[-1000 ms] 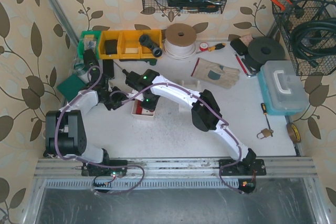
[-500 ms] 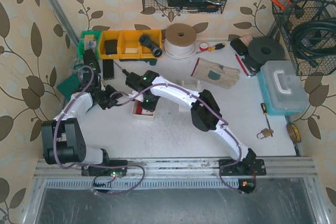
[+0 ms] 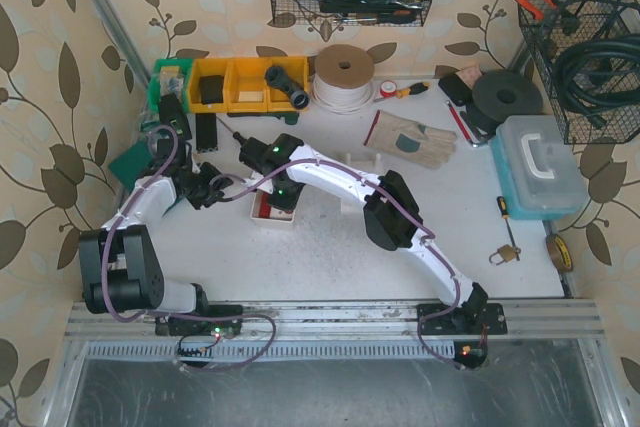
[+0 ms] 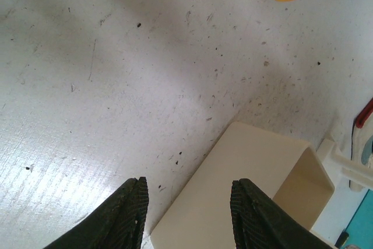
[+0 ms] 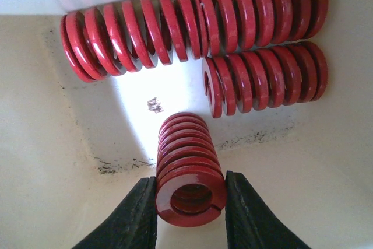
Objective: Install the large spring
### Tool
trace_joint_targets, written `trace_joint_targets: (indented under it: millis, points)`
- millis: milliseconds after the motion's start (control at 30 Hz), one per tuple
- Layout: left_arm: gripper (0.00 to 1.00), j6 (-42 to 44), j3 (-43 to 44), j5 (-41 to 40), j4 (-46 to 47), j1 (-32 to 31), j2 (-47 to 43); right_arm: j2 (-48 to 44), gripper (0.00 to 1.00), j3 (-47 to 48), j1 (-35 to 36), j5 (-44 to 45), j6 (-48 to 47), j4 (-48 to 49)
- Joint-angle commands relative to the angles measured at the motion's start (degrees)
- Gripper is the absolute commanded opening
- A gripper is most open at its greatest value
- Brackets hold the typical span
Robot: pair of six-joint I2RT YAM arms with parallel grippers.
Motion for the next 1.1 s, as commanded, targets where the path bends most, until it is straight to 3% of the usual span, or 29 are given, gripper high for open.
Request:
trace_joint_targets:
  millis: [0,233,600,1067]
  points:
    - [0.45,0.64,0.52,0.32,-1.2,0.62,-1.31,2.07,0.08,1.19,0.06,1.15,0.2,-3.27]
    - [0.47,1.05,0.29,0.34,-1.34,0.73,-1.36,-0.03,0.0,5.01,0.13,1.49,0.56,-4.52]
    - [0.75,1.63,1.01,-0.44,-2.82,0.95,-2.09,-4.3,0.0,8.15,0.39,1.16,1.24,-4.83]
    - [0.85,3.69,4.15,-2.38,-7.07,1.08,-4.81,-11.3,0.0,11.6,0.24,2.44,2.94,-5.56]
